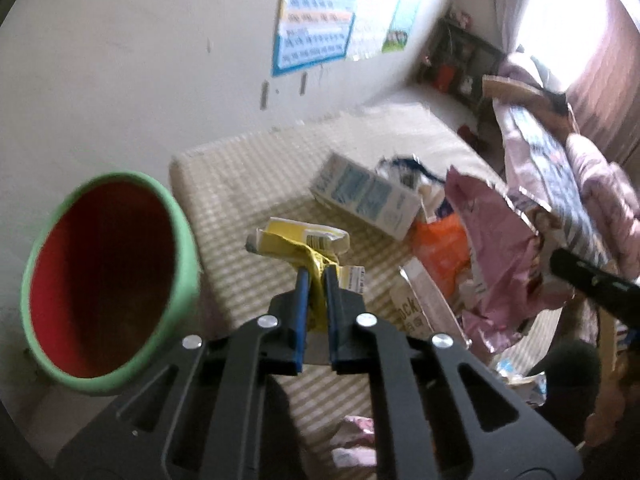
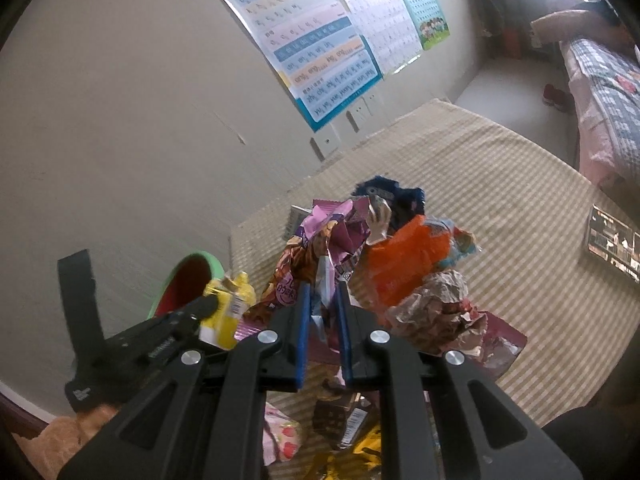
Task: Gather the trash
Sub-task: 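Carry the yellow wrapper over the red bucket and open the left gripper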
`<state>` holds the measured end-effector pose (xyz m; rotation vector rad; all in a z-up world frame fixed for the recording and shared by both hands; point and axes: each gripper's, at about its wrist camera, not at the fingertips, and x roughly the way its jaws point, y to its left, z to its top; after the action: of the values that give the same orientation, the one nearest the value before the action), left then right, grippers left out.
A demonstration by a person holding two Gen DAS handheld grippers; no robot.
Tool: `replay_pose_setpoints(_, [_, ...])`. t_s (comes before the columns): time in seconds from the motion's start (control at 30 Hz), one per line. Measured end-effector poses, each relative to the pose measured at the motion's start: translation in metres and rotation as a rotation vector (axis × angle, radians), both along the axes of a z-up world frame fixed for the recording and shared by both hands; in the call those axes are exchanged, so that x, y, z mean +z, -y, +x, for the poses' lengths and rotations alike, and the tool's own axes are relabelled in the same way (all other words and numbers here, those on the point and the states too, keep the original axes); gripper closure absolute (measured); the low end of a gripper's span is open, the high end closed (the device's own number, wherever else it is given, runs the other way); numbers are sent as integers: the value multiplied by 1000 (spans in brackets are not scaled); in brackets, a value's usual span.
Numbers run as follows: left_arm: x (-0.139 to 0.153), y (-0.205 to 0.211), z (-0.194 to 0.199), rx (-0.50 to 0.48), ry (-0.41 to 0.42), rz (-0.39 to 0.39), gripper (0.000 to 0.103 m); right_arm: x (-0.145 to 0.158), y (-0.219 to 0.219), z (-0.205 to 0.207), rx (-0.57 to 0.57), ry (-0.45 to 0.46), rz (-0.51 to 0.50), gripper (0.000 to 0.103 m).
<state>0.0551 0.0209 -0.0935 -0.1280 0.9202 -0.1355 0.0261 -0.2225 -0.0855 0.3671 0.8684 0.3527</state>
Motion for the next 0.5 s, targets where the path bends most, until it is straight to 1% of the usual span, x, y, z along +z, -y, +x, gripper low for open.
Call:
replay_pose_setpoints(0.1, [15,-21,-6,37,31,-30,95,10,-11,0,23,15,2,90])
replay_pose_setpoints(0.2, [24,-45,-13,87,60,-27,95,13,-26,3,62,14,-2,90])
replay_pose_setpoints(0.4, [26,-99,-28,199,72,-27,95,3,-76,15,183,-39,5,90])
replay_pose_setpoints(0.5, [22,-123,-35,256,72,-17,95,-1,-114,25,261,-56,5,90])
